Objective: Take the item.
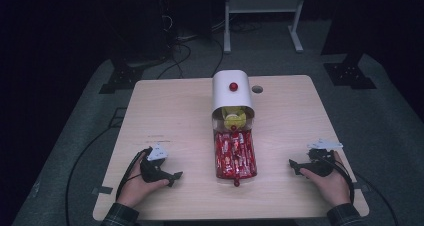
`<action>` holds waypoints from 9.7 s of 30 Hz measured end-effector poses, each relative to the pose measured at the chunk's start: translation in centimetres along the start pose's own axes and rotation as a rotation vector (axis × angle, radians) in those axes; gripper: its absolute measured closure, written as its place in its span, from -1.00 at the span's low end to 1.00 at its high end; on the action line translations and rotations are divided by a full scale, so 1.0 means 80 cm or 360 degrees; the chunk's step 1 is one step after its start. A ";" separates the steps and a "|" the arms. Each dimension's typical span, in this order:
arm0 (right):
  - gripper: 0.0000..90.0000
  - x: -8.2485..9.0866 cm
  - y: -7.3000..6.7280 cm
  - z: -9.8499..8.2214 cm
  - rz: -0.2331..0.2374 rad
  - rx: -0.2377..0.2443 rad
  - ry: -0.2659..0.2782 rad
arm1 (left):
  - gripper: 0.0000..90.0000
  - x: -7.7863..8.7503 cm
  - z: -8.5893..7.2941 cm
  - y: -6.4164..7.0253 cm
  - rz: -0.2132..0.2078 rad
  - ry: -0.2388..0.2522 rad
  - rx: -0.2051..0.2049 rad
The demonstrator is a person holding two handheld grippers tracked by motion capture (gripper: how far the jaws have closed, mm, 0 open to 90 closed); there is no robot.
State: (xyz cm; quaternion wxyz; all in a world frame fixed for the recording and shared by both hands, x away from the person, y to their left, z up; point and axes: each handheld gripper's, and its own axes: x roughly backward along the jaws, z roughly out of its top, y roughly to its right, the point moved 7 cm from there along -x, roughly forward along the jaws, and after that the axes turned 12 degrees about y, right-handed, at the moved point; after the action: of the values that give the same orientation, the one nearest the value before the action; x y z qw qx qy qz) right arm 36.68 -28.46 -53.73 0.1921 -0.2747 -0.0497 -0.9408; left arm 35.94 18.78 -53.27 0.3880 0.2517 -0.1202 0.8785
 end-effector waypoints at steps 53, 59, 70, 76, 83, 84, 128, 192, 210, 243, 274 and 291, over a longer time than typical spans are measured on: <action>-0.17 0.021 -0.015 0.026 0.0093 -0.0021 0.0065 | -1.00 0.000 0.000 0.000 0.0001 0.0000 0.0000; -0.19 0.022 -0.019 0.032 0.0114 -0.0021 0.0082 | -1.00 0.000 0.000 0.000 0.0001 0.0000 0.0001; -0.19 0.023 -0.033 0.048 0.0165 0.0001 0.0100 | -1.00 0.000 0.000 0.000 0.0004 0.0001 0.0006; -0.19 0.027 -0.036 0.054 0.0193 -0.0009 0.0123 | -1.00 0.000 0.000 0.000 0.0003 -0.0007 -0.0001; -0.19 0.028 -0.039 0.066 0.0214 -0.0006 0.0137 | -1.00 0.000 0.000 0.000 0.0003 -0.0006 0.0000; -0.19 0.028 -0.040 0.067 0.0220 -0.0007 0.0141 | -1.00 0.000 0.000 0.000 0.0003 -0.0006 0.0000; -0.19 0.035 -0.075 0.099 0.0342 0.0050 0.0182 | -1.00 0.000 0.000 0.000 0.0006 -0.0006 0.0002; -0.18 0.004 -0.175 0.135 0.0613 0.0241 0.0189 | -1.00 0.000 0.000 0.000 0.0006 -0.0006 0.0001; -0.17 -0.010 -0.205 0.138 0.0680 0.0302 0.0170 | -1.00 0.000 0.000 0.000 0.0007 -0.0002 0.0006; 0.00 -0.033 -0.229 0.126 0.0714 0.0404 0.0143 | -1.00 0.000 0.000 0.000 0.0006 -0.0002 0.0005; 0.64 -0.032 -0.233 0.120 0.0748 0.0337 0.0093 | -1.00 0.000 0.000 0.000 0.0006 -0.0006 0.0000; 0.77 -0.026 -0.232 0.121 0.0796 0.0257 0.0053 | -1.00 0.000 0.000 0.000 0.0006 -0.0006 0.0001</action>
State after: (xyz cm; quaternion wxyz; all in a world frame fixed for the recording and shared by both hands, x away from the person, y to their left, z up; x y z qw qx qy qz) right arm 35.92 -8.73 -46.47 0.4409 -0.2467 -0.0519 -0.8614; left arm 35.93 18.79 -53.28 0.3861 0.2532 -0.1212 0.8787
